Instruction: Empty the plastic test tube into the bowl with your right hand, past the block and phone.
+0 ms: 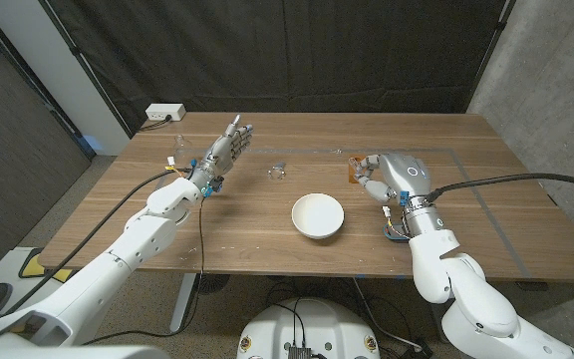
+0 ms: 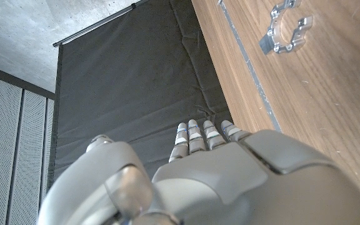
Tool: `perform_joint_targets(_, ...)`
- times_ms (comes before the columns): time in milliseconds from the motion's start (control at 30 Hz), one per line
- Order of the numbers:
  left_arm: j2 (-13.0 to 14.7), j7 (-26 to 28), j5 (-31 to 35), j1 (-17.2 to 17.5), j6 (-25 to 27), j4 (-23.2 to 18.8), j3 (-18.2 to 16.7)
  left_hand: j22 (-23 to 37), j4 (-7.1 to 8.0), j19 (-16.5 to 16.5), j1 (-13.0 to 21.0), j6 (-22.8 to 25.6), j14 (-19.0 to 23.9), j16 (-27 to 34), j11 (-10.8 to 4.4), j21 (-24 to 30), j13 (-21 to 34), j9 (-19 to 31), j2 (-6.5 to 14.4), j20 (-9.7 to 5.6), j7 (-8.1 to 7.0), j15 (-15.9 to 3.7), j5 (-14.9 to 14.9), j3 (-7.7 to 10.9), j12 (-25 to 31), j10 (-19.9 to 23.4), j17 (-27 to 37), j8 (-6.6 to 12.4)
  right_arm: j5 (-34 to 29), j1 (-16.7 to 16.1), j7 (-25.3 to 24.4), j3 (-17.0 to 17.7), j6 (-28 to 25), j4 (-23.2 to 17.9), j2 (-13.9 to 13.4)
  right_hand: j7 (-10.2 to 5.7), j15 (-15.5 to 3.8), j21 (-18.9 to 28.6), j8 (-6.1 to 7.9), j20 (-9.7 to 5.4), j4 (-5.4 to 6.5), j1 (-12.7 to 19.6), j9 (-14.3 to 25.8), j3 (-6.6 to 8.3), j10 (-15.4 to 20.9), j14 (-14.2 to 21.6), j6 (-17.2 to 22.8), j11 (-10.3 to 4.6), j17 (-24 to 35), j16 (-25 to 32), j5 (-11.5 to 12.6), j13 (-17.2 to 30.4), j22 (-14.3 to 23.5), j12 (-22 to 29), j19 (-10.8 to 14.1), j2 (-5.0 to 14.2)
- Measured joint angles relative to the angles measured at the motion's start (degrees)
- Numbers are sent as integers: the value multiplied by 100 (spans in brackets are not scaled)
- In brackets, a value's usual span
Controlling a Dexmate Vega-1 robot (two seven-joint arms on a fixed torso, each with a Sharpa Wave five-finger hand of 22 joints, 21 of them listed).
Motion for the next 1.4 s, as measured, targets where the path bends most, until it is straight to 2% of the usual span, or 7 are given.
perform_joint_targets(67, 1, -1, -3, 12, -11, -1, -5, 0, 0, 0, 0, 0, 0, 0, 0, 0, 0, 0, 0, 0, 0, 0, 0, 0, 0, 0, 0, 0, -108, 5, 84, -18, -9, -6, -12, 0, 19, 0, 1, 0, -15, 0, 0, 15, -31, -48, 0, 31, -10, 0, 0, -3, 0, -22, 0, 0)
perform_joint_targets(200, 1, -6, -9, 39, -41, -8, -13, 0, 1, 0, 0, 0, 0, 0, 0, 0, 0, 0, 0, 0, 0, 0, 0, -1, 0, 0, 0, 0, -438, 27, 361, -63, -23, -39, -61, 0, 35, 0, 2, 0, -48, -30, 3, 48, -125, -118, 1, -2, -75, -65, 0, -118, 0, -175, 0, -30)
perform_joint_targets(233, 1, -6, -9, 46, -41, -9, -14, 0, 17, 0, 0, 0, 0, 0, 0, 0, 0, 0, 0, 0, 0, 0, 0, -17, 0, 0, 0, 0, -510, 27, 424, -63, -23, -39, -61, 15, 35, 0, 4, 0, -71, -60, 4, 72, -132, -118, 15, -10, -102, -65, 0, -153, 4, -202, 1, -60)
perform_joint_targets(267, 1, -6, -10, 51, -57, -11, -15, 0, 18, 0, 0, 0, 0, 0, 0, 0, 0, 0, -1, 0, 0, 0, 0, -18, 0, 0, 0, 0, -567, 33, 474, -70, -23, -58, -79, 42, 35, 0, 4, 0, -23, -61, 4, 150, -132, -118, 42, -10, -127, -68, 0, -185, 20, -217, 0, -62)
perform_joint_targets(400, -4, -6, -13, 72, -80, -19, -19, 0, 25, 0, -1, 0, 0, 0, 0, 0, 0, 0, -1, 0, 0, 0, 0, -24, 0, 0, 0, 0, -787, 35, 680, -71, -23, -83, -100, 42, 35, 0, 4, 0, -31, -55, 4, 236, -67, -118, 43, -13, -195, -88, -1, -278, 28, -262, 1, -112)
perform_joint_targets(867, -24, 31, -19, 163, -127, -74, -27, 0, 0, 0, 14, 0, 0, 0, 0, 0, 0, 0, 14, 0, 0, 0, 0, -48, 0, 0, 0, 0, -1569, 14, 1390, 63, 224, -152, -150, 92, 35, 0, 4, 0, -71, -24, -16, 276, 14, -117, 93, -31, -255, -87, -4, -405, 28, -329, 1, -139)
perform_joint_targets(1400, -12, 85, -15, 252, -181, -148, -45, 0, 0, 0, 14, 0, 0, 0, 0, 0, 0, 0, 14, 0, 0, 0, 0, -48, 0, -1, 0, 0, -2459, 49, 2292, 272, 813, -183, -136, 107, 15, 0, 4, -30, -71, 14, -8, 275, 14, -70, 108, -31, -308, -87, -3, -497, 27, -400, -29, -177)
